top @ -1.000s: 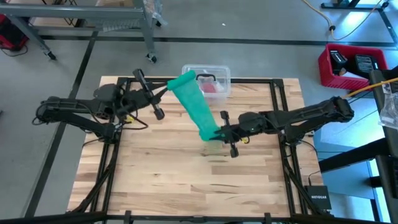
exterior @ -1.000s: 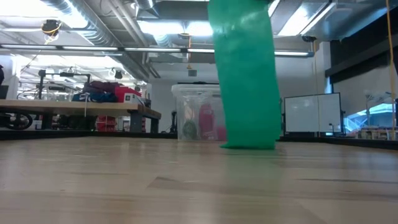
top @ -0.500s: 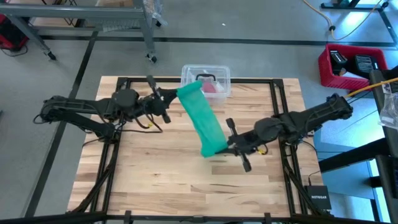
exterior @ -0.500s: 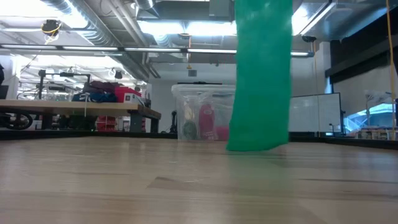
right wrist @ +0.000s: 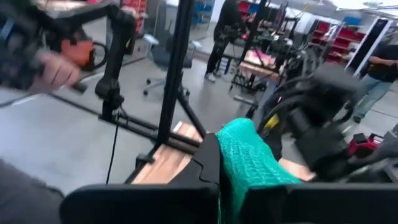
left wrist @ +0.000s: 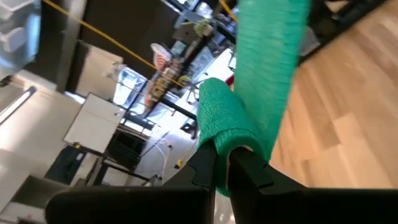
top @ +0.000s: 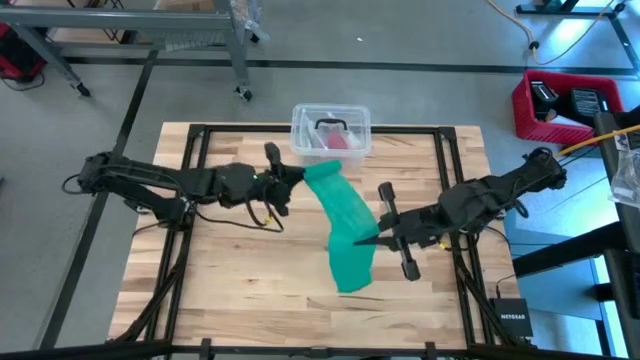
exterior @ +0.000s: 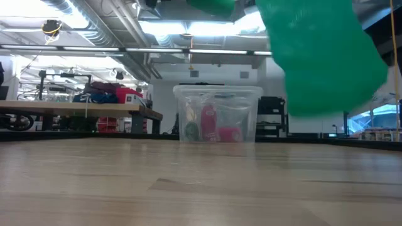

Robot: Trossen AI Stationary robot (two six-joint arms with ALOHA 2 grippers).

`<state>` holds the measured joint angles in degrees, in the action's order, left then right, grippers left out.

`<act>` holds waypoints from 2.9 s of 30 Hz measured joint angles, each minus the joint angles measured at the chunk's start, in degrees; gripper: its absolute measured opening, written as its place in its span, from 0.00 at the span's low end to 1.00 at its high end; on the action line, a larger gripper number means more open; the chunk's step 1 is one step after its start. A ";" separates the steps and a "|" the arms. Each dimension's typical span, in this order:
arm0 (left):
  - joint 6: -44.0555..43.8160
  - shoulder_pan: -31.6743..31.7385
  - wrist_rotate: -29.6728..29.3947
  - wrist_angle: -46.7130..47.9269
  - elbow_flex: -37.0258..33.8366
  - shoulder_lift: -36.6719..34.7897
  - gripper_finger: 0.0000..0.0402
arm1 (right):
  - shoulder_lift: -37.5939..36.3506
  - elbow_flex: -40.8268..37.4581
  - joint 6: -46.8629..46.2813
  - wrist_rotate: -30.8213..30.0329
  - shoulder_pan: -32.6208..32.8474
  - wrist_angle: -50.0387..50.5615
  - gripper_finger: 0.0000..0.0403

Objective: Roll bandage
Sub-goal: Roll the green bandage

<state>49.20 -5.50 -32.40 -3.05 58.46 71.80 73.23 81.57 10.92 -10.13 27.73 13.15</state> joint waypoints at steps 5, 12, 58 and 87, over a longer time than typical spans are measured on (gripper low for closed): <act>-1.09 -2.21 -0.02 0.43 0.02 4.40 0.04 | 0.02 3.49 -0.19 -2.32 -0.66 -0.04 0.00; -2.57 -6.61 -0.22 0.52 0.04 9.62 0.04 | 0.07 8.21 -0.26 -4.43 -4.44 0.34 0.00; -43.10 -11.01 11.50 -10.58 -0.17 20.41 0.04 | 27.40 12.49 -24.80 15.13 -47.04 25.32 0.49; -67.77 -7.45 8.48 -6.36 -0.04 24.64 0.04 | 25.64 12.60 -13.27 17.11 -46.89 42.26 0.52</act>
<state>-18.57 -12.95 -23.92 -9.41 58.41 96.44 98.87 94.17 -2.35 6.97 -19.16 55.41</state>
